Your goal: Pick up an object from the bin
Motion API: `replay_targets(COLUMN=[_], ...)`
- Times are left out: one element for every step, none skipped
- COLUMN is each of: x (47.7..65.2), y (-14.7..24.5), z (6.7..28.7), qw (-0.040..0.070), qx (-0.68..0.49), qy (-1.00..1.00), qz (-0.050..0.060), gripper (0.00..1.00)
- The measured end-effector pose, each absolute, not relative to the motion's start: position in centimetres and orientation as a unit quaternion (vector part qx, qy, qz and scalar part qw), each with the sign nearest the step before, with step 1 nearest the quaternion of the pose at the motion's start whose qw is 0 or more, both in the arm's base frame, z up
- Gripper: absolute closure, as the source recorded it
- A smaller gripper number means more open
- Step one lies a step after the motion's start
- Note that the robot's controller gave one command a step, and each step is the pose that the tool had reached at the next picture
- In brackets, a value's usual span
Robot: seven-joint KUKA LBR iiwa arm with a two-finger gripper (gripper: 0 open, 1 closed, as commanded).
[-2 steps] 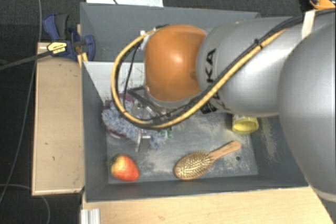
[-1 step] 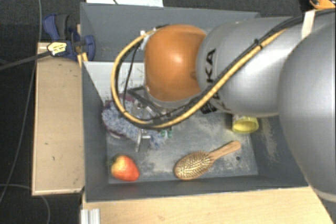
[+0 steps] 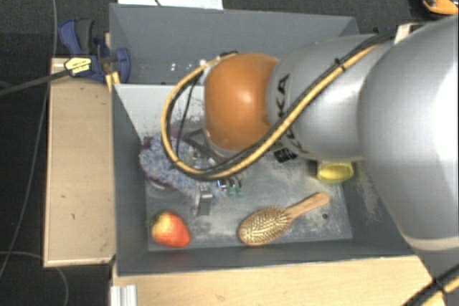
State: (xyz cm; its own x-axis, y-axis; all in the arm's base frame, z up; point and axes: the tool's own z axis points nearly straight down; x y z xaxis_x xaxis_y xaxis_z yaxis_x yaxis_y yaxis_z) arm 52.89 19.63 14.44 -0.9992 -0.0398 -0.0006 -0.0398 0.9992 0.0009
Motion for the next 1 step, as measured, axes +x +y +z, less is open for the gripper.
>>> replay_targets(x=[52.11], y=[21.07], z=[14.73], qw=[0.004], qx=[0.012], qy=[1.000], qz=[0.002], gripper=[0.00])
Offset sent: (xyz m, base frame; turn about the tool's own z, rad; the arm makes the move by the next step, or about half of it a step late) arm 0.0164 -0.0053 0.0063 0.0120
